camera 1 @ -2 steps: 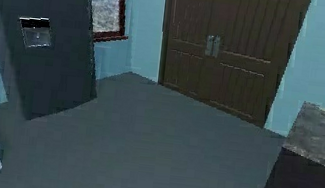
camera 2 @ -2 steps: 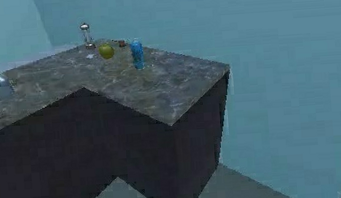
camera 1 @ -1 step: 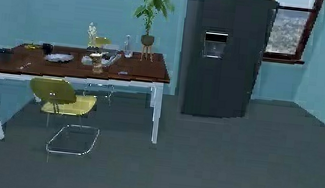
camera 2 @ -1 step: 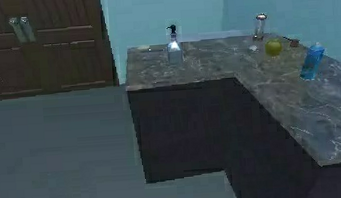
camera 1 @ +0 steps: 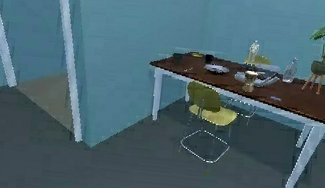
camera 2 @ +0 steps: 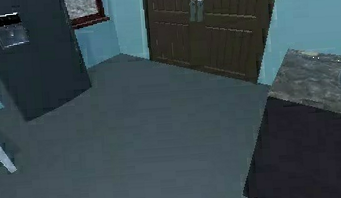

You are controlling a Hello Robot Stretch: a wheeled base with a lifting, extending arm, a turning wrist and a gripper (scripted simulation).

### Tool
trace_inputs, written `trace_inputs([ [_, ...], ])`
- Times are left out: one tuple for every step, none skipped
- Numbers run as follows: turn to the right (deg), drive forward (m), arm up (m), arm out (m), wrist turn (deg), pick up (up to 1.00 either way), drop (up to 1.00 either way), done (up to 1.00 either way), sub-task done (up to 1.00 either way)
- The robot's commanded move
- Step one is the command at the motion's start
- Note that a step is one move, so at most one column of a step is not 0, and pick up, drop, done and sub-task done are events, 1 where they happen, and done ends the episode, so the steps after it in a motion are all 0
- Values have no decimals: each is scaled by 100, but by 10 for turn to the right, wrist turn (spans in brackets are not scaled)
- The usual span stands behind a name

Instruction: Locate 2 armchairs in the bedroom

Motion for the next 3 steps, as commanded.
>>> trace_inputs([
  [0, 40, 0, 0, 0, 0, 0, 0, 0],
  [-450, 0, 0, 0, 0, 0, 0, 0, 0],
  [-60, 0, 0, 0, 0, 0, 0, 0, 0],
])
